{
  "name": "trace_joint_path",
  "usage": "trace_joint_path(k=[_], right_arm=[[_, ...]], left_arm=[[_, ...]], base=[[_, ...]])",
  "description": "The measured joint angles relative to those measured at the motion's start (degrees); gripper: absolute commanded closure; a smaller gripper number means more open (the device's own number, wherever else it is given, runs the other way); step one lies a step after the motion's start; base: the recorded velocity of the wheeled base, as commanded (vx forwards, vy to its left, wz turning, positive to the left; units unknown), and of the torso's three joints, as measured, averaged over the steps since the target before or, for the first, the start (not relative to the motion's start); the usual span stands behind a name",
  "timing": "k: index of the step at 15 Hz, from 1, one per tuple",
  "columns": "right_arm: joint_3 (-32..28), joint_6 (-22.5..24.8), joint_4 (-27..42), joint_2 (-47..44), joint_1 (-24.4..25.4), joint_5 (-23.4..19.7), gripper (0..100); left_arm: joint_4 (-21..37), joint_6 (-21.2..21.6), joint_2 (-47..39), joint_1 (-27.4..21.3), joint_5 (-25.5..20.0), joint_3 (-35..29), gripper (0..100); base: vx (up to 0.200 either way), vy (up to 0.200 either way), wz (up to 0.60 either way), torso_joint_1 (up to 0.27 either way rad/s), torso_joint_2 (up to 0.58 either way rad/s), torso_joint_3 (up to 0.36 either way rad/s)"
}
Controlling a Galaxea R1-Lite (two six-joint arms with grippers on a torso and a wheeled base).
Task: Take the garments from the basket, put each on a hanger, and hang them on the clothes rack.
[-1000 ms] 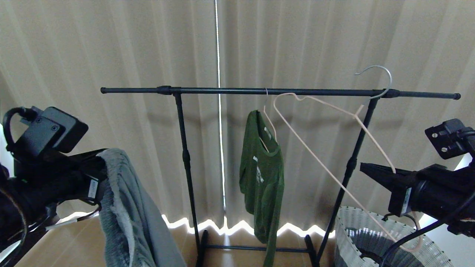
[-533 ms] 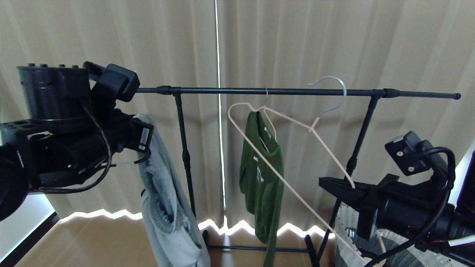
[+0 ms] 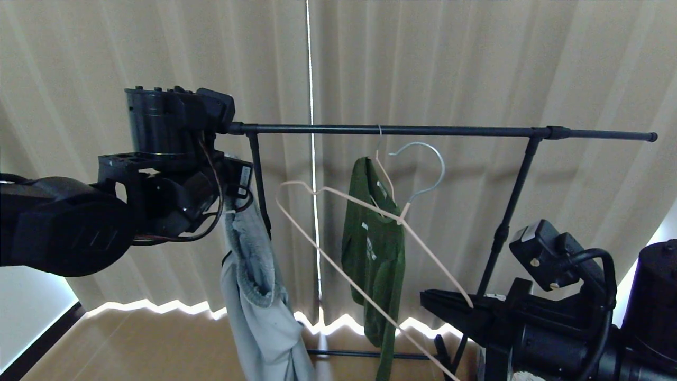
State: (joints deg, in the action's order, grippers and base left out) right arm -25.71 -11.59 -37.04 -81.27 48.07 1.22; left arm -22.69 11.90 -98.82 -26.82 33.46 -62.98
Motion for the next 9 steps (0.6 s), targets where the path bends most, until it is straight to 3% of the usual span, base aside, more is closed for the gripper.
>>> trace_joint_path(k=[9], right_arm=[[-0.5,-0.4,-0.8,-2.5,3.4,0.0,100]], left_arm=[[0.0,-1.8,-2.0,-1.0,0.1,-0.7,100]], base=[[0.0,0.0,0.0,0.0,0.0,0.0]])
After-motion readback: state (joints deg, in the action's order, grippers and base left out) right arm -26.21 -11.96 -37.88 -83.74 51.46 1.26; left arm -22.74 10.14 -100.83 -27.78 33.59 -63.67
